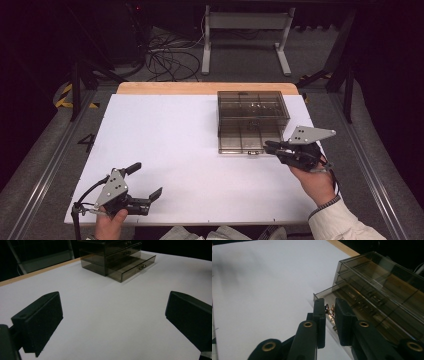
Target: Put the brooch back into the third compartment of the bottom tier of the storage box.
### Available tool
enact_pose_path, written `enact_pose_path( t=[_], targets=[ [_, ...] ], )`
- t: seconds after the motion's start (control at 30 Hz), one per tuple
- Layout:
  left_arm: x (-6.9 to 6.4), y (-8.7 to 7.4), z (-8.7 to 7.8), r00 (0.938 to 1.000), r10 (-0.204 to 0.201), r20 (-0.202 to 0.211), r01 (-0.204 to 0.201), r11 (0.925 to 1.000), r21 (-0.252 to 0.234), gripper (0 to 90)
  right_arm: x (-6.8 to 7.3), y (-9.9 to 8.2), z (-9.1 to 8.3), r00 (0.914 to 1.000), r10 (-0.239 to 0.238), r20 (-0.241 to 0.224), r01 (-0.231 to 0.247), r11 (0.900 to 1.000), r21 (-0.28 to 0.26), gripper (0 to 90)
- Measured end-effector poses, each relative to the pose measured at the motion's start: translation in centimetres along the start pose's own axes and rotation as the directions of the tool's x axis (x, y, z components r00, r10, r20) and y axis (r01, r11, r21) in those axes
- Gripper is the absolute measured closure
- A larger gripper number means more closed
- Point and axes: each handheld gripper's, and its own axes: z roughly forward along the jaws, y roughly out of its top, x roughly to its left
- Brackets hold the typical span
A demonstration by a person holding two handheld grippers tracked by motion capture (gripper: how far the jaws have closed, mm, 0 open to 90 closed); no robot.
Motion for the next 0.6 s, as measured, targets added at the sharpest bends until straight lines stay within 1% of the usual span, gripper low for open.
enact_pose_path(
  t=[0.17,0.33,0.43,0.53,0.6],
  targets=[
    [0.0,0.0,0.0,1.0,0.0,-0.001,0.0,1.0,0.001,2.1,-1.0,0.7,0.1,0.9988,0.027,0.041,-0.027,0.9996,-0.012,79.9],
    [0.1,0.0,0.0,1.0,-0.001,0.0,0.001,1.0,-0.001,2.1,-1.8,0.7,0.5,0.996,0.061,0.065,-0.061,0.9981,-0.014,79.8],
    [0.1,0.0,0.0,1.0,-0.007,0.002,0.007,1.0,-0.002,2.1,-2.4,0.6,0.9,0.9933,0.08,0.083,-0.08,0.9968,0.003,79.8],
    [0.1,0.0,0.0,1.0,0.001,-0.001,-0.001,1.0,-0.001,2.1,-3.0,0.5,1.2,0.9905,0.089,0.105,-0.091,0.9956,0.022,79.8],
    [0.1,0.0,0.0,1.0,-0.004,0.0,0.004,1.0,0.0,2.1,-3.4,0.4,1.4,0.9884,0.096,0.118,-0.1,0.9945,0.03,79.8]
  ],
)
